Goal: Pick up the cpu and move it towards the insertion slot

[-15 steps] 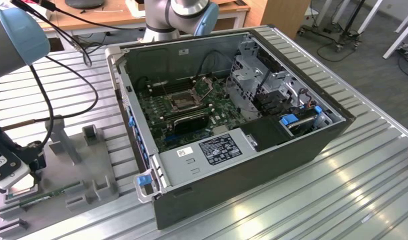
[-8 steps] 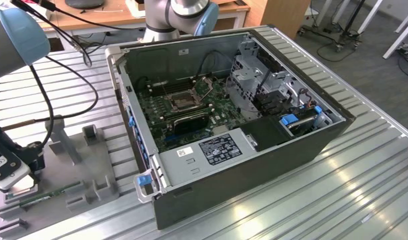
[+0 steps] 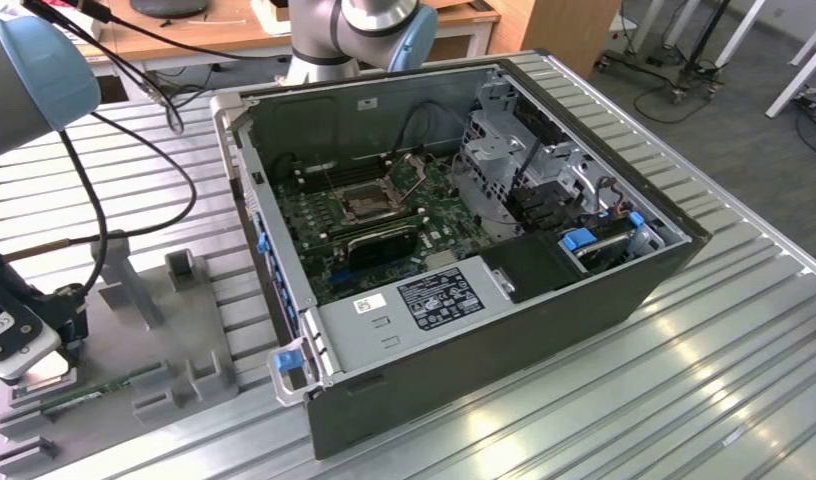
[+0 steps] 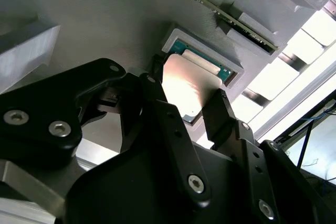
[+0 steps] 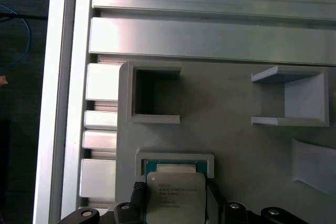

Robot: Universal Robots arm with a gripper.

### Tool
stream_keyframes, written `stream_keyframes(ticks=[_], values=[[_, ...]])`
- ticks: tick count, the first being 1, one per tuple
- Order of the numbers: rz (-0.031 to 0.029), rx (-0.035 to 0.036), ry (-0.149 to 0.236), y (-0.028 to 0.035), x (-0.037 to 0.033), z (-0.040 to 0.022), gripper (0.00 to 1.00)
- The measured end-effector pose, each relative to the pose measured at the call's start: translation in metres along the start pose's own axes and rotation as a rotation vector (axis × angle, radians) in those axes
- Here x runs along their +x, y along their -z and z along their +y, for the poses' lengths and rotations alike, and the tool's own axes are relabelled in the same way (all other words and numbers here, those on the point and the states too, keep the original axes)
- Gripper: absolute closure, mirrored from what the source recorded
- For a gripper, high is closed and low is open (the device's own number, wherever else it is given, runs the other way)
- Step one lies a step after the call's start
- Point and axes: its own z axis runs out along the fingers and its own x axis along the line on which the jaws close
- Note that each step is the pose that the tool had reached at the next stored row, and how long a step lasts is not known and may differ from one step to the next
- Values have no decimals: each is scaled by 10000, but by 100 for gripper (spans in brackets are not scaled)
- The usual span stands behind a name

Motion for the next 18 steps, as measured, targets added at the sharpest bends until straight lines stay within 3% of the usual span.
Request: stream_keyframes(ticks=[7, 18], values=[[-9, -5, 0, 8, -1, 1, 45], [-1, -1, 0, 143, 0, 6, 45]])
